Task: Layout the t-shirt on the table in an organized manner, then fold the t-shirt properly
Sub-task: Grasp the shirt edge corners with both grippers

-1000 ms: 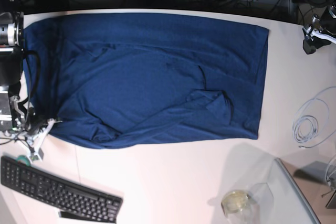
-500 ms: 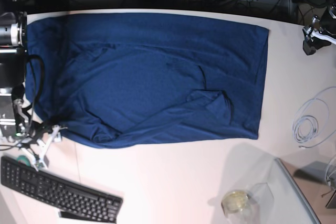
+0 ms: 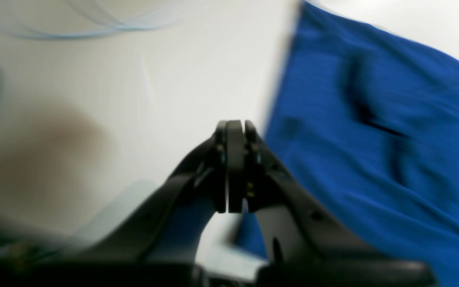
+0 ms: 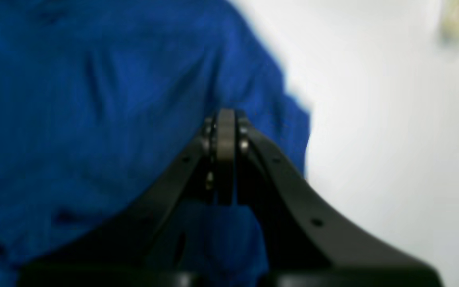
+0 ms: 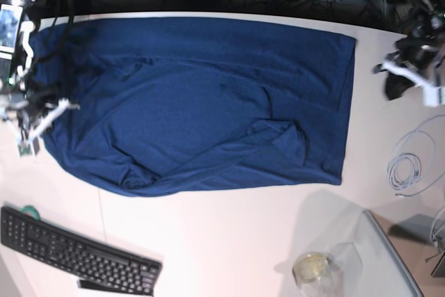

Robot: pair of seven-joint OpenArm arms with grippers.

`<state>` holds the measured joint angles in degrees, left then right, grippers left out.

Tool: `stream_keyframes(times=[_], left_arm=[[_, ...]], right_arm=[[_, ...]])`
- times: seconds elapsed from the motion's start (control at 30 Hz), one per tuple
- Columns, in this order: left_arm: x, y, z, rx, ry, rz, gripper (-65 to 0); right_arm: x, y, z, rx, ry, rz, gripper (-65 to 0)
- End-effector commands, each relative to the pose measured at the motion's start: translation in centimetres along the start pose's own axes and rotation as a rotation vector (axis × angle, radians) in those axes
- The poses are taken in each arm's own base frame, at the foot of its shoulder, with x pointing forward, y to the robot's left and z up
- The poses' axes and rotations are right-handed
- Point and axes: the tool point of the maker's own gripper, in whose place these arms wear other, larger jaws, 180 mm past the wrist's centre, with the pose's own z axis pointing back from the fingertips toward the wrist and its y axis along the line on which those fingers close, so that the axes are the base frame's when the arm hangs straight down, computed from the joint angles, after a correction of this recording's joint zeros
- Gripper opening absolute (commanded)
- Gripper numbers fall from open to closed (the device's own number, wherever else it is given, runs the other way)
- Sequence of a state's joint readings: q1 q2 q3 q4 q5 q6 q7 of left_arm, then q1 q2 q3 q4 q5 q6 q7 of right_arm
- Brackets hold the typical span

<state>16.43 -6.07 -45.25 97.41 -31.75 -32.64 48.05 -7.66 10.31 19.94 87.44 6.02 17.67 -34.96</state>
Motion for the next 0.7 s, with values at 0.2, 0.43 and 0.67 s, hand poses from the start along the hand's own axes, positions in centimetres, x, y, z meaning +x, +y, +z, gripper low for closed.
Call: stream_keyframes(times=[0.2,0.43,0.67], left_arm=[[-3.9,-5.8,-4.9,-0.197,0.067,0.042,-65.0],[-7.9,-5.0,-5.0,-0.162,0.164,0.016,-65.0],[-10.4,-3.4,-4.2,-0.095,0.259,-0.079,-65.0]], right_arm=[[-5.5,-1.7,0.0,-0.028,0.114,-0.015,-64.8],[-9.2,-1.4,-0.9,-0.013,0.198,-0.048,-64.8],[-11.5,-1.4,-0.2,-0.012,0.238,-0.045,-64.8]])
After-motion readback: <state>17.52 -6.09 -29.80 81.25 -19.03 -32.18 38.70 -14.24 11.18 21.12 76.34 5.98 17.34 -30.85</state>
